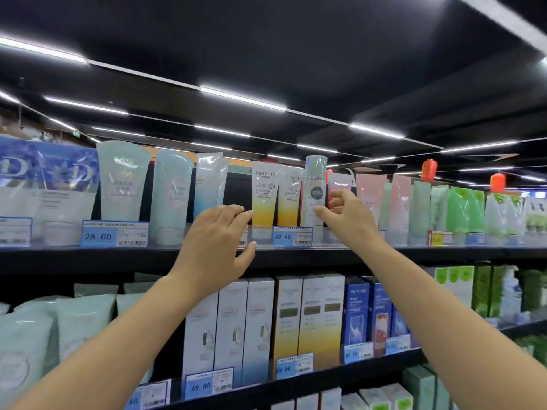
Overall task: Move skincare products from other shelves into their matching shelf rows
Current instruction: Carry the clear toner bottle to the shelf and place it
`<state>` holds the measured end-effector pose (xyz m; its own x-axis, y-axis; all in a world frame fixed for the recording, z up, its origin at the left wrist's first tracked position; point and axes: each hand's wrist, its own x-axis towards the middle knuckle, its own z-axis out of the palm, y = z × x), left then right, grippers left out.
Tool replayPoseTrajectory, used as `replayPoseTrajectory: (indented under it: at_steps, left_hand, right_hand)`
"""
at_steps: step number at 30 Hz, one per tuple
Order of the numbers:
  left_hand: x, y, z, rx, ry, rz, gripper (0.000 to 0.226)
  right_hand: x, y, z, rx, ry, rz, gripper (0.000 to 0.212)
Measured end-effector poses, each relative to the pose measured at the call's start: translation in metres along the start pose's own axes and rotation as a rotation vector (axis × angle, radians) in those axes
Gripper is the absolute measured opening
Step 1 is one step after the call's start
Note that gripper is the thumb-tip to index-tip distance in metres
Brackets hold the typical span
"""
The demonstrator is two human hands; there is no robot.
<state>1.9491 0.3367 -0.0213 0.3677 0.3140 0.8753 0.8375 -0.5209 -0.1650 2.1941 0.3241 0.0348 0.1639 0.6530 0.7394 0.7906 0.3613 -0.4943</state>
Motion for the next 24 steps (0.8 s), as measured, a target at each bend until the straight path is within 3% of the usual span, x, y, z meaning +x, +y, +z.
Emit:
replayPoseTrajectory:
  at_steps: [11, 15, 24]
  left_hand:
    - [-0.007, -0.016, 0.023, -0.011, -0.01, 0.009, 0.051]
    - [-0.007, -0.017, 0.023, -0.008, -0.02, 0.023, 0.054]
    - [-0.006, -0.009, 0.02, -0.112, 0.016, 0.046, 0.062]
  right_hand:
    - [0.028, 0.009, 0.032, -0.05, -0.009, 0.115, 0.054]
    - [0.025, 0.011, 0.038, 0.004, 0.079, 0.125, 0.057]
    - [-0.011, -0.013, -0.009, 0.267, 0.371, -0.11, 0.06]
